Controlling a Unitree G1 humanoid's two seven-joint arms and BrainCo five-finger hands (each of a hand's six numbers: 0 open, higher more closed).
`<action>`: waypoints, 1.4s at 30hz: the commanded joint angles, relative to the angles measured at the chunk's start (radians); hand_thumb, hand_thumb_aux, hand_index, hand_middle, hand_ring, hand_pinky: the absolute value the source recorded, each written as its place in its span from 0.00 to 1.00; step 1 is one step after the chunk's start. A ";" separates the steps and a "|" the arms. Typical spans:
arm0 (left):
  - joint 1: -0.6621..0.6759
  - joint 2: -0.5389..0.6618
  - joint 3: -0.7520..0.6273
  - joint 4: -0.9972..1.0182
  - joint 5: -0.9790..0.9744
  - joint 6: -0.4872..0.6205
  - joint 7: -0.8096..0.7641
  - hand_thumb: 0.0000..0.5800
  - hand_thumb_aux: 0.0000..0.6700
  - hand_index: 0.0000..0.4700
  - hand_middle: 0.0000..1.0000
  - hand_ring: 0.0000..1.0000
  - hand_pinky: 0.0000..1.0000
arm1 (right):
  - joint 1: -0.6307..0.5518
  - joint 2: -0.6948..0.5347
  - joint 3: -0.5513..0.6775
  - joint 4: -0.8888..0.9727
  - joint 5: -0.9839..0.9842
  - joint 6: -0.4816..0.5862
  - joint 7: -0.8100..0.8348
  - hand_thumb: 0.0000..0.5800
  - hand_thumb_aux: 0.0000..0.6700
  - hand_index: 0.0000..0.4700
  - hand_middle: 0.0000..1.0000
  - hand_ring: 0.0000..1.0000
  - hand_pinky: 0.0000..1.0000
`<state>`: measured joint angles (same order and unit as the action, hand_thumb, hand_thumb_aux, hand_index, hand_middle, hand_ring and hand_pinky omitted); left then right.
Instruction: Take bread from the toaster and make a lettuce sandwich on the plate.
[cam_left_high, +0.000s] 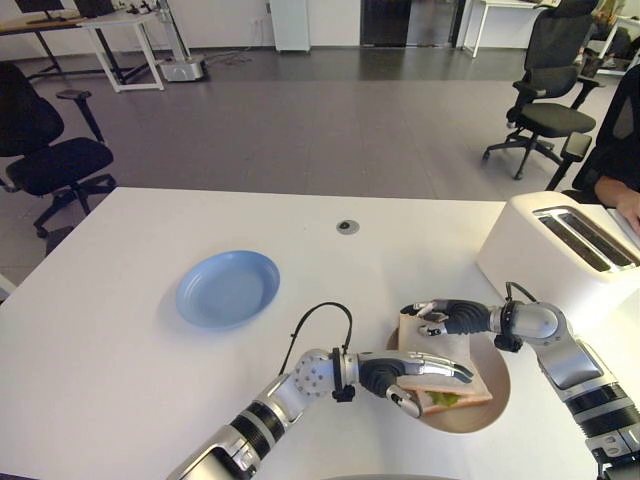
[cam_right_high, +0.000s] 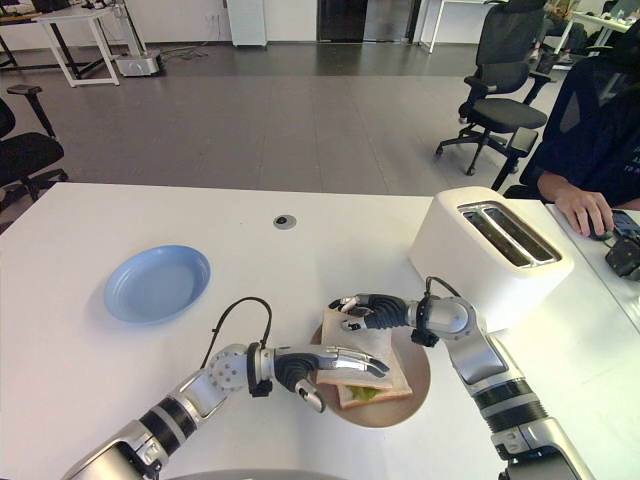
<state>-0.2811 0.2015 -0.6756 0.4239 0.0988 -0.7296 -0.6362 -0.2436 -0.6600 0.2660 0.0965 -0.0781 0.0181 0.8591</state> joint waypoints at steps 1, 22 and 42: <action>0.011 -0.011 -0.024 0.106 0.015 0.181 -0.103 0.00 0.00 0.00 0.00 0.00 0.00 | -0.004 0.007 -0.029 -0.045 0.009 0.019 -0.016 1.00 1.00 1.00 0.00 0.00 0.00; -0.028 0.035 0.270 0.023 -0.136 0.050 0.011 0.00 0.00 0.00 0.00 0.00 0.00 | -0.111 0.144 -0.268 -0.249 0.246 0.201 -0.207 0.00 0.00 0.00 0.00 0.00 0.00; 0.146 0.216 0.113 -0.243 -0.204 0.494 -0.359 1.00 1.00 1.00 1.00 1.00 1.00 | 0.364 -0.167 0.018 -0.489 0.262 0.279 0.223 1.00 1.00 1.00 1.00 1.00 1.00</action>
<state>-0.1213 0.4296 -0.5480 0.1274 -0.1715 -0.2280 -1.0116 0.0942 -0.8059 0.2666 -0.4127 0.2133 0.3089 1.0795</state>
